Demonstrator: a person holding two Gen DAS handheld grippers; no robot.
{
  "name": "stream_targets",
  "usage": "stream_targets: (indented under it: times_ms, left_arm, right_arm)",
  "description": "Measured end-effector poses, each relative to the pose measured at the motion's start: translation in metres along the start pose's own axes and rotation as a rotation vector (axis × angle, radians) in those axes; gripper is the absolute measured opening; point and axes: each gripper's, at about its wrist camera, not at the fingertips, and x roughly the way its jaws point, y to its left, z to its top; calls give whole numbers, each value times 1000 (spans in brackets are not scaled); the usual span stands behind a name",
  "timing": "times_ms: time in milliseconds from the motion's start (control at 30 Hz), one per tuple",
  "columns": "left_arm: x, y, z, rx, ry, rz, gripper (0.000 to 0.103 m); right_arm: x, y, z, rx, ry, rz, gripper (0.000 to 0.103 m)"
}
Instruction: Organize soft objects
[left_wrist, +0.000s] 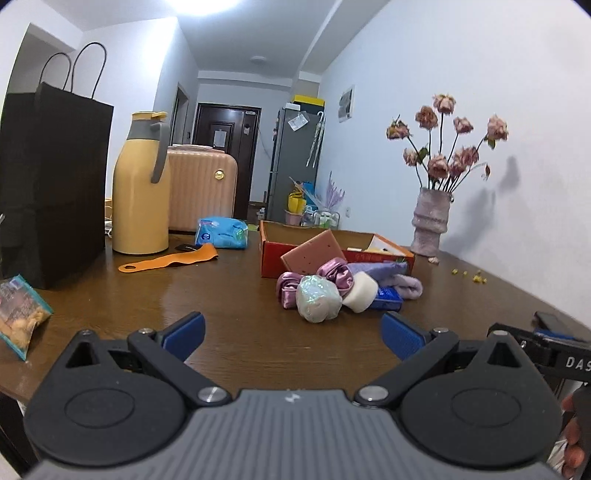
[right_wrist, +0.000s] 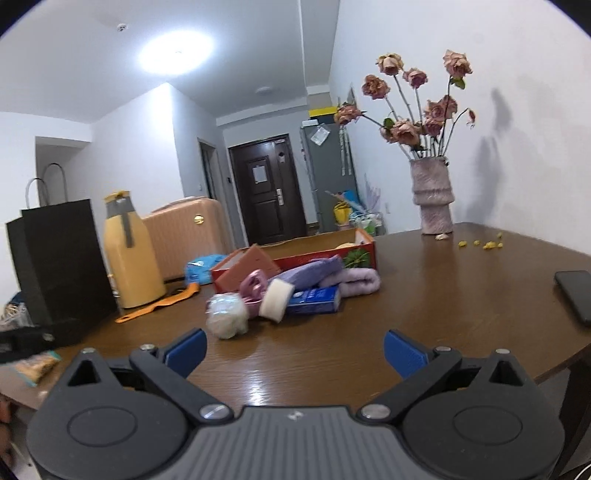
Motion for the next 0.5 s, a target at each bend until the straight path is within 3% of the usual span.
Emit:
stream_targets:
  times_ms: [233, 400, 500]
  left_arm:
    - [12, -2, 0, 3, 3, 5, 103]
    - [43, 0, -4, 30, 47, 36, 103]
    - [65, 4, -1, 20, 67, 37, 103]
  right_arm:
    - [5, 5, -3, -21, -35, 4, 102]
    - [19, -9, -8, 35, -98, -96, 103]
    - [44, -23, -1, 64, -30, -56, 103]
